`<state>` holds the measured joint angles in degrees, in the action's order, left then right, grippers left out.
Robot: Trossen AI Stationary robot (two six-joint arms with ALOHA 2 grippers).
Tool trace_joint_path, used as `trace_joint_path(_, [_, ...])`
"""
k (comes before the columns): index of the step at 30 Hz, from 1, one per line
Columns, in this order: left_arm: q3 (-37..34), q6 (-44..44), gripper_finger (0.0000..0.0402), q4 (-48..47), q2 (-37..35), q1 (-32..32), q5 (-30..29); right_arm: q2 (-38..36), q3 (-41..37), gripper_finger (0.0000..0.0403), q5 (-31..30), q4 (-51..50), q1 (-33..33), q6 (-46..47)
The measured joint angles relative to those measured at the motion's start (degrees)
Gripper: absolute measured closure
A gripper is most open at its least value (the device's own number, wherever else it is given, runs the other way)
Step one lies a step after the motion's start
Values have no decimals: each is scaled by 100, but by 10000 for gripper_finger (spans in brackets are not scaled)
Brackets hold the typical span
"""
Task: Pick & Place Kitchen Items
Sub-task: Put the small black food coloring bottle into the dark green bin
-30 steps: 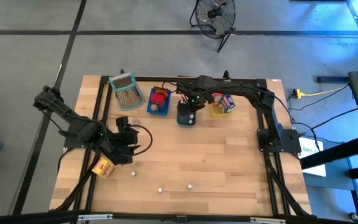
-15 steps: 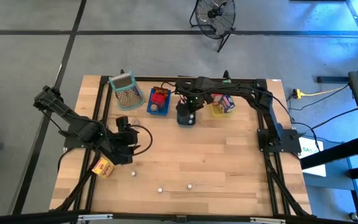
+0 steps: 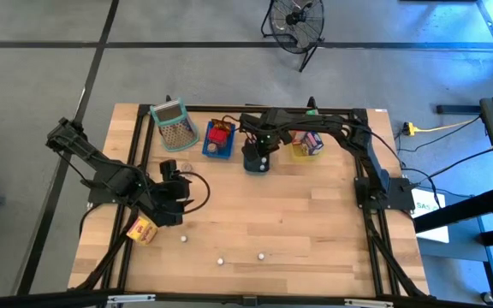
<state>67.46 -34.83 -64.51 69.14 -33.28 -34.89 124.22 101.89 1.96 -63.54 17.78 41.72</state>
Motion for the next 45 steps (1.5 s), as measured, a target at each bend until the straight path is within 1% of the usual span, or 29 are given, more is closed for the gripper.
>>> trace_joint_path(18, [0, -44, 148, 0, 1, 0, 0, 7, -3, 343, 2, -32, 0, -12])
trace_joint_path(30, [0, -44, 148, 2, 1, 0, 0, 0, -221, 342, 12, 126, 0, -12])
trace_joint_path(38, [0, -44, 148, 0, 1, 0, 0, 0, -221, 326, 22, 203, -2, -14])
trace_joint_path(45, [0, -44, 148, 2, 1, 0, 2, 0, -221, 322, 20, 262, 0, -43])
